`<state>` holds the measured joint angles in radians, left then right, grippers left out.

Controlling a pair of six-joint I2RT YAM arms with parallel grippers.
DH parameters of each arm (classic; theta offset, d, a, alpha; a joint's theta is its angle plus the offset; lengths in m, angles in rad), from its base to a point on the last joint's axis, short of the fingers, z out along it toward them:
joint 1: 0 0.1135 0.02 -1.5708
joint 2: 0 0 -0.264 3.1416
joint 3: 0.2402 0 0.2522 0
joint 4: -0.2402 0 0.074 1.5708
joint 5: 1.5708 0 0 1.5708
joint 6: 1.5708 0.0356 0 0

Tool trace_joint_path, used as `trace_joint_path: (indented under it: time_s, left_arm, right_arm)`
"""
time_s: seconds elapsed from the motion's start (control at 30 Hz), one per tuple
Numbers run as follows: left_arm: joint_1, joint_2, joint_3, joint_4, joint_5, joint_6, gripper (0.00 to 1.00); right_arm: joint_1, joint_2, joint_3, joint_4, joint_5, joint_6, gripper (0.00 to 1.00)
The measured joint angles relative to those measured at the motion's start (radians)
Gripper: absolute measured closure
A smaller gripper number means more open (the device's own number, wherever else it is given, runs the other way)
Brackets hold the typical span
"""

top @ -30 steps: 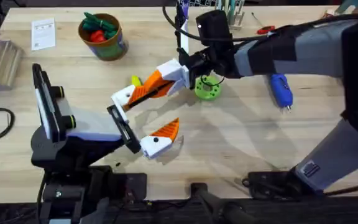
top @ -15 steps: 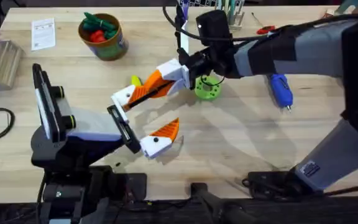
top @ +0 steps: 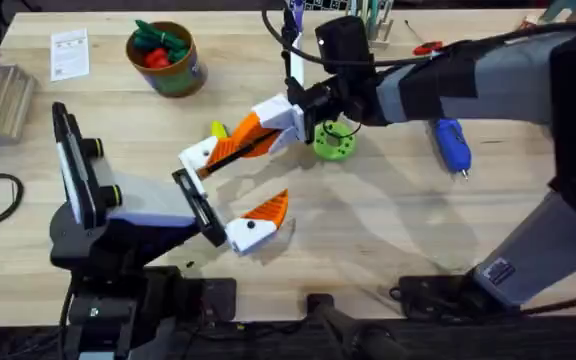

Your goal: Pick up the gripper from the table and insert it into the empty holder that is missing its gripper. Then pick up a screw, insert it into the mounting hole, and use the screwdriver to tighten it. Finally, clean up the table by picking up the vegetable and placing it into the bucket.

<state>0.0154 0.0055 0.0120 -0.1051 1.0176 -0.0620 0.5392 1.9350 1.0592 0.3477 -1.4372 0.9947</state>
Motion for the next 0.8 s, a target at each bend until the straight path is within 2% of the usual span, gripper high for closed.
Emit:
trace_joint_path:
  time_s: [0.2, 0.23, 0.4, 0.43, 0.47, 0.8]
  left_arm:
    - [0.0, 0.0, 0.0, 0.0, 0.0, 0.0, 0.014]
    - [0.0, 0.0, 0.0, 0.0, 0.0, 0.0, 0.014]
    - [0.0, 0.0, 0.0, 0.0, 0.011, 0.013, 0.015]
    - [0.0, 0.0, 0.0, 0.0, 0.012, 0.013, 0.015]
    - [-0.001, 0.0, 0.0, 0.0, 0.012, 0.015, 0.015]
    - [-0.001, 0.0, 0.0, 0.0, 0.012, 0.02, 0.014]
  right_arm:
    - [0.0, 0.0, 0.0, 0.0, 0.0, 0.0, 0.993]
    - [0.0, 0.0, 0.0, -0.002, 0.001, 0.001, 0.945]
    - [0.0, 0.0, -0.01, -0.011, 0.05, 0.001, 0.228]
    - [0.0, 0.0, -0.011, -0.011, 0.055, 0.0, 0.11]
    - [0.0, 0.0, -0.011, -0.01, 0.061, 0.0, 0.071]
    - [-0.001, 0.0, -0.011, -0.011, 0.098, 0.0, 0.057]
